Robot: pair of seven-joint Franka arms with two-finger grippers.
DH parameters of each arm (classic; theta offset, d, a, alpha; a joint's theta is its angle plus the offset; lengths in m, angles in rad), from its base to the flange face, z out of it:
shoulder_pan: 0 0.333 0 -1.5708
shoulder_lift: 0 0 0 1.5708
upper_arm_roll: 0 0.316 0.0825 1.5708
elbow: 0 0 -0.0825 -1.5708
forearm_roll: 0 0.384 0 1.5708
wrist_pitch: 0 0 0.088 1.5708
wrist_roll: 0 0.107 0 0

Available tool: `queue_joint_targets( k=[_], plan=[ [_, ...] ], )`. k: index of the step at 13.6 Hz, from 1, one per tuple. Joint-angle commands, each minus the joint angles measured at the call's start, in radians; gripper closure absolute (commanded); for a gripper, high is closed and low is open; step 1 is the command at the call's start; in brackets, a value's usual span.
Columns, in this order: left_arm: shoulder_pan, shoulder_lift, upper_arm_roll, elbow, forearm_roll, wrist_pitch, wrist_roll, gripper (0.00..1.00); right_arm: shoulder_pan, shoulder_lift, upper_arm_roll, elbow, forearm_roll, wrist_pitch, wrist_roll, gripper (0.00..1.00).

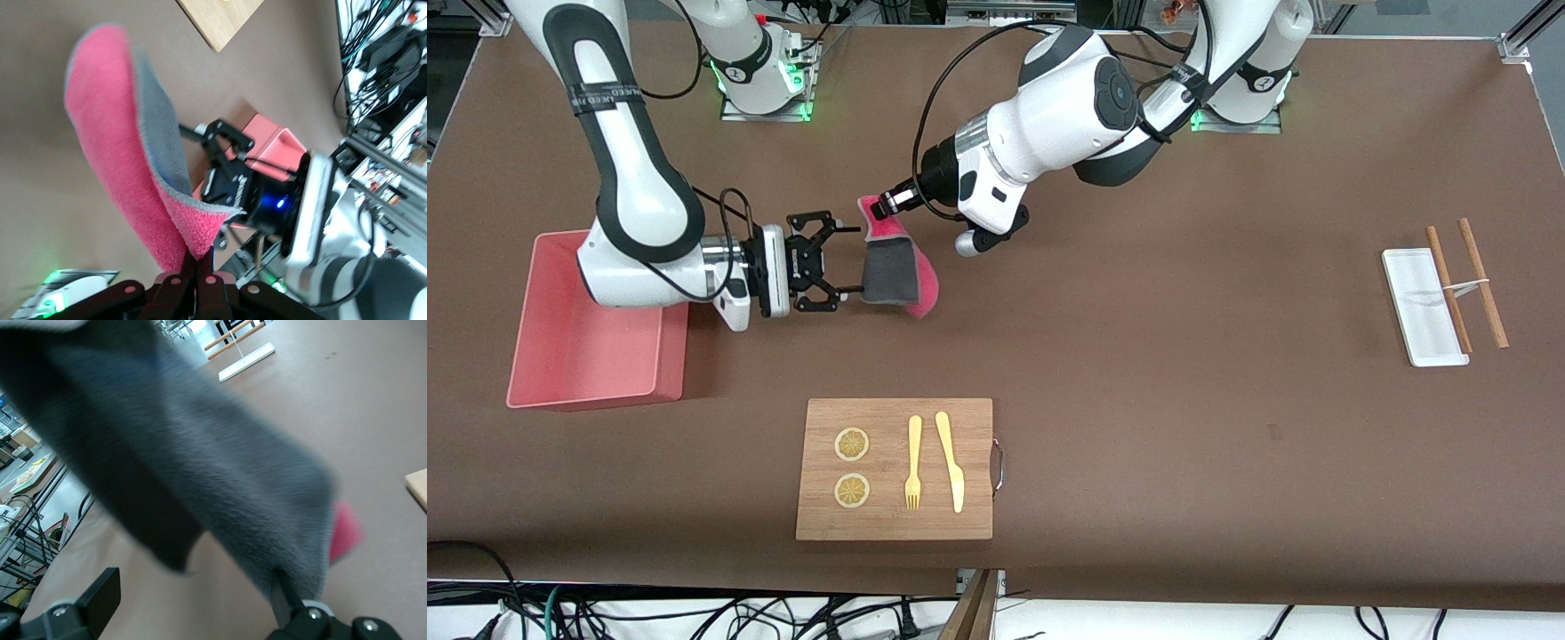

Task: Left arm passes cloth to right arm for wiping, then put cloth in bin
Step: 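Grasp the cloth with the right gripper beside the left gripper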

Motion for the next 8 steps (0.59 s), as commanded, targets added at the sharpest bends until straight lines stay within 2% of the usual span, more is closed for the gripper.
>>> queue_joint_targets(
  k=[1, 8],
  plan=[
    [-0.032, 0.002, 0.002, 0.027, -0.01, 0.026, -0.096, 1.0, 0.0, -0.06, -0.003, -0.07, 0.045, 0.029, -0.044, 0.0],
    [-0.033, -0.004, 0.002, 0.025, 0.014, 0.026, -0.108, 1.0, 0.095, -0.052, 0.005, -0.067, 0.185, 0.165, -0.079, 0.0]
  ],
)
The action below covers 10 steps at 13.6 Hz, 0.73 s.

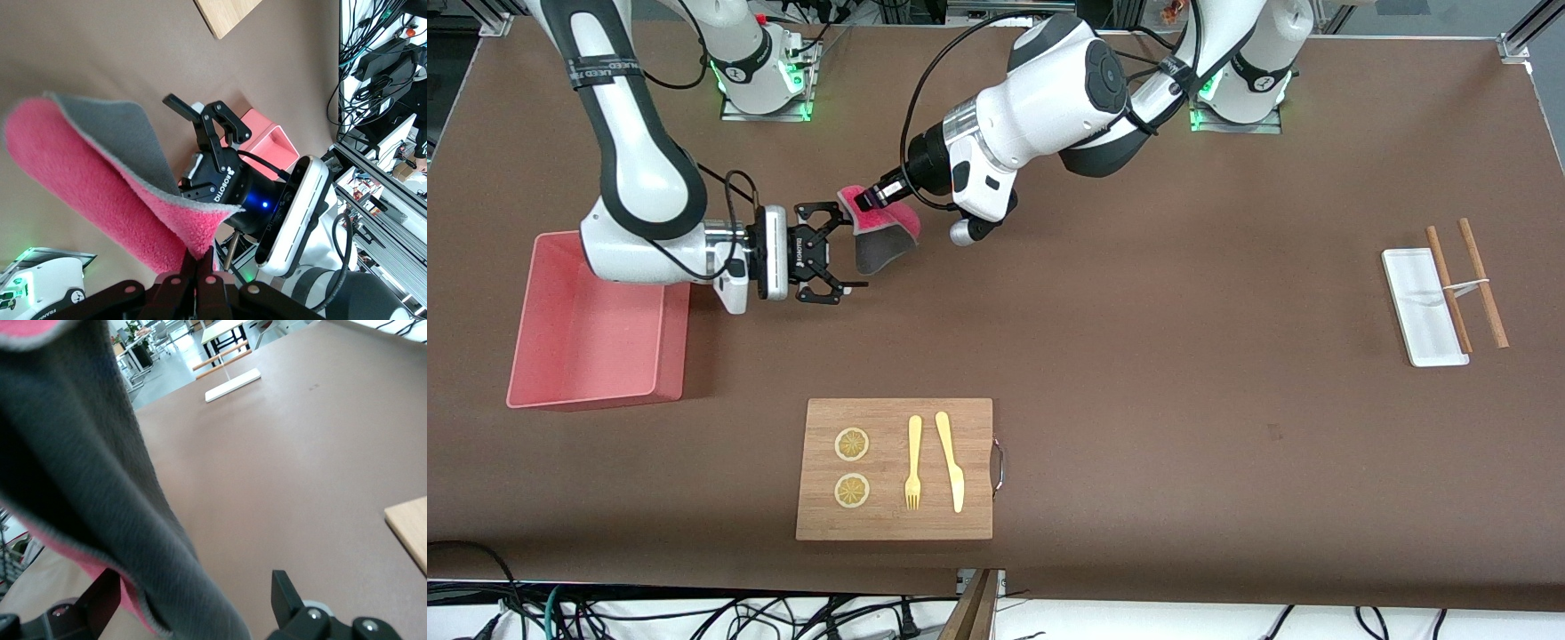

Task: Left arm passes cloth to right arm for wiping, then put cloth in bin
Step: 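Grasp the cloth with the right gripper beside the left gripper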

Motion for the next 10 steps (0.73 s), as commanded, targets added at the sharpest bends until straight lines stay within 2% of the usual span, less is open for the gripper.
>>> queue_joint_targets(
  k=[1, 2, 3, 4, 5, 6, 8, 10],
  plan=[
    [-0.009, -0.004, 0.006, 0.012, 0.014, 0.005, -0.019, 1.0, 0.051, -0.017, -0.001, -0.026, 0.077, 0.055, -0.007, 0.0],
    [-0.009, -0.004, 0.006, 0.012, 0.014, 0.005, -0.019, 1.0, 0.055, -0.017, -0.001, -0.026, 0.081, 0.069, -0.007, 0.04],
    [-0.009, -0.004, 0.006, 0.012, 0.014, 0.006, -0.019, 1.0, 0.06, -0.017, -0.001, -0.023, 0.081, 0.08, -0.006, 0.25],
    [-0.009, -0.004, 0.006, 0.012, 0.014, 0.005, -0.019, 1.0, 0.06, -0.014, -0.003, -0.021, 0.081, 0.084, -0.006, 0.62],
    [-0.009, -0.004, 0.006, 0.012, 0.014, 0.005, -0.019, 1.0, 0.06, -0.013, -0.003, -0.018, 0.081, 0.086, -0.006, 0.84],
    [-0.009, -0.004, 0.006, 0.013, 0.014, 0.005, -0.021, 1.0, 0.058, -0.013, -0.009, -0.008, 0.078, 0.084, -0.001, 1.0],
    [-0.008, -0.011, 0.004, 0.012, 0.014, 0.005, -0.019, 1.0, 0.057, -0.011, -0.029, 0.026, 0.051, 0.083, 0.042, 1.0],
    [-0.008, -0.012, 0.004, 0.012, 0.014, 0.005, -0.019, 1.0, 0.057, -0.022, -0.059, 0.06, -0.047, 0.078, 0.091, 1.0]
  ],
)
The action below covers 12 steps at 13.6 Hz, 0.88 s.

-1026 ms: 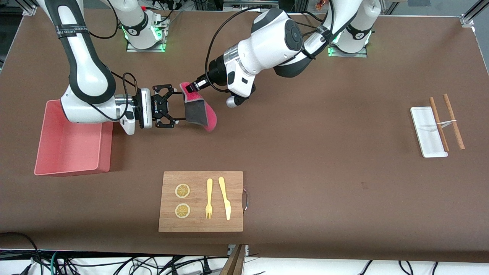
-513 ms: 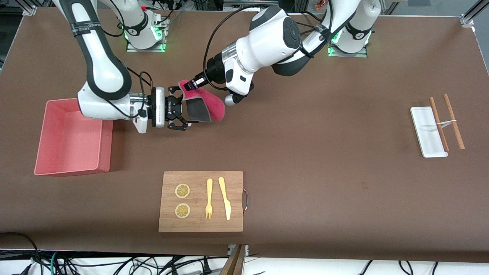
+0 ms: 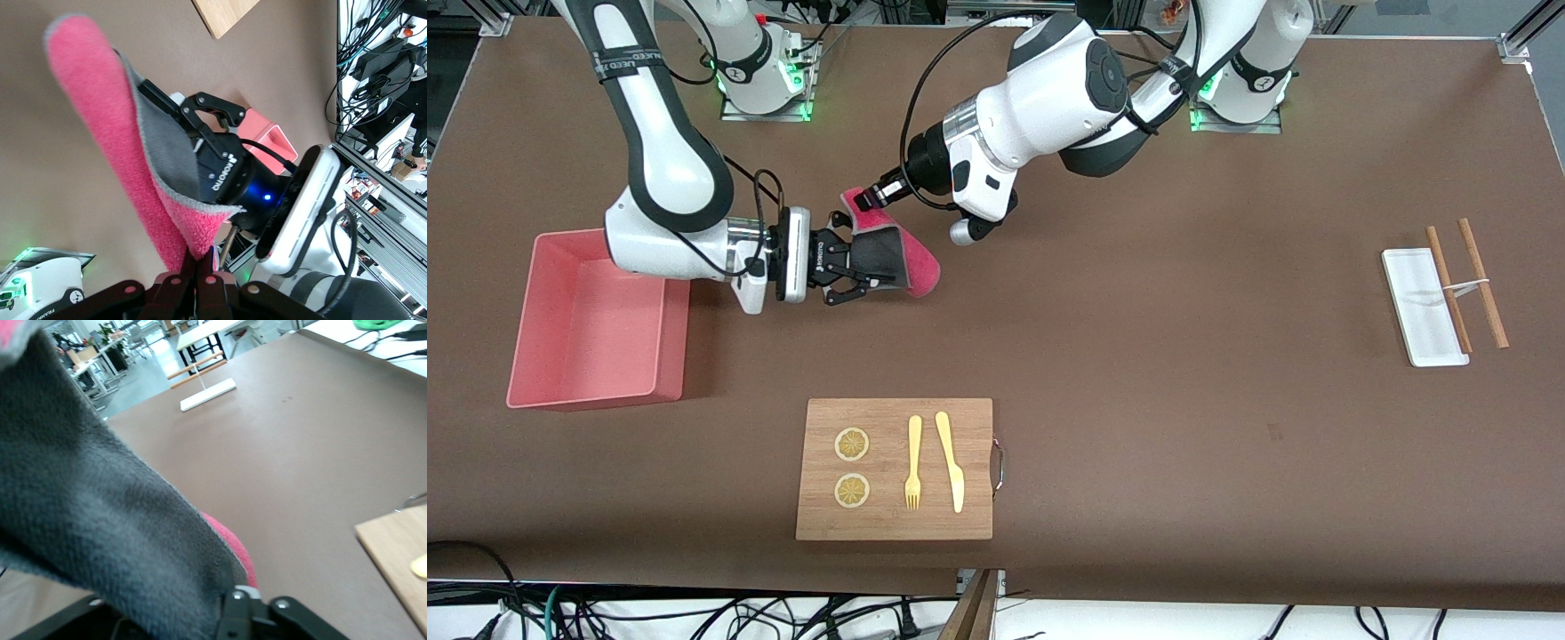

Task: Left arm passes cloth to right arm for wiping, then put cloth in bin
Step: 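Release the cloth from the left gripper and raise it away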

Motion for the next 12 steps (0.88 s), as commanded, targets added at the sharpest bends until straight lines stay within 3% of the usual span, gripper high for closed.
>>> queue_joint_targets(
  k=[1, 2, 4, 7, 12],
  plan=[
    [-0.008, -0.01, 0.005, 0.008, 0.014, 0.004, -0.019, 1.0, 0.001, -0.024, -0.043, 0.046, -0.114, -0.006, 0.065, 1.0],
    [-0.006, -0.01, 0.005, 0.008, 0.014, 0.004, -0.019, 1.0, 0.001, -0.033, -0.048, 0.051, -0.166, -0.002, 0.074, 1.0],
    [0.0, -0.018, 0.006, 0.003, 0.017, -0.002, -0.015, 0.0, 0.0, -0.039, -0.081, 0.054, -0.211, -0.003, 0.085, 1.0],
    [0.029, -0.064, 0.011, -0.008, 0.021, -0.065, -0.013, 0.0, -0.003, -0.044, -0.127, 0.054, -0.246, -0.025, 0.117, 1.0],
    [0.13, -0.11, 0.005, 0.0, 0.35, -0.376, -0.004, 0.0, -0.009, -0.067, -0.179, 0.054, -0.548, -0.035, 0.425, 1.0]
  ],
)
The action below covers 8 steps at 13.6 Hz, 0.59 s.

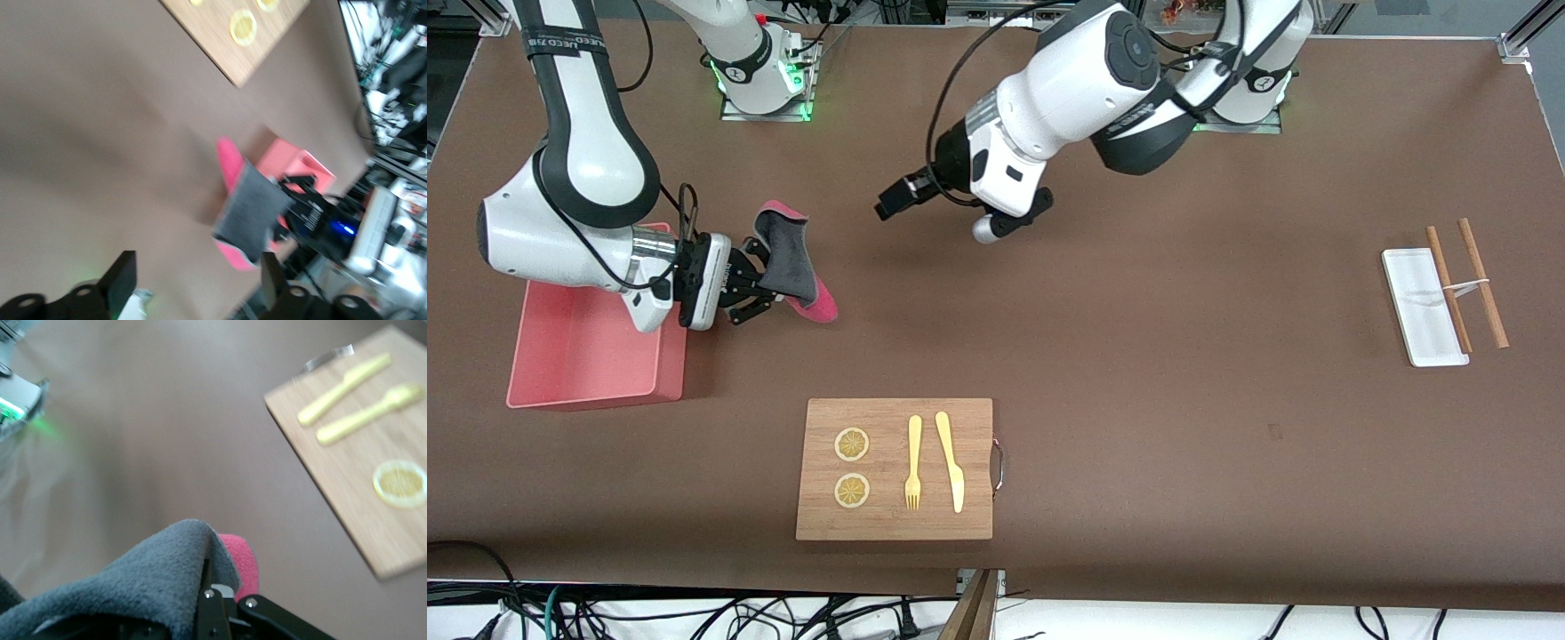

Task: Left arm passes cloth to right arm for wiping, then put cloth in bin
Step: 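Release the cloth from the left gripper and raise it away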

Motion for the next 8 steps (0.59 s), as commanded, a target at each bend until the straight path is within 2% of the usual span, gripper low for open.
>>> queue_joint_targets(
  k=[1, 4, 5, 8],
  plan=[
    [0.045, -0.03, -0.003, -0.001, 0.161, -0.159, 0.037, 0.0, -0.001, -0.031, -0.004, -0.005, -0.16, -0.006, 0.202, 1.0],
    [0.134, -0.065, 0.002, -0.001, 0.234, -0.392, 0.328, 0.0, 0.001, -0.031, 0.001, -0.006, -0.375, -0.002, 0.562, 1.0],
    [0.171, -0.07, 0.0, -0.001, 0.252, -0.426, 0.42, 0.0, 0.001, -0.032, 0.004, -0.011, -0.429, 0.013, 0.654, 1.0],
    [0.258, -0.099, -0.002, 0.001, 0.332, -0.54, 0.656, 0.0, 0.001, -0.034, 0.008, -0.023, -0.46, 0.044, 0.839, 1.0]
  ],
)
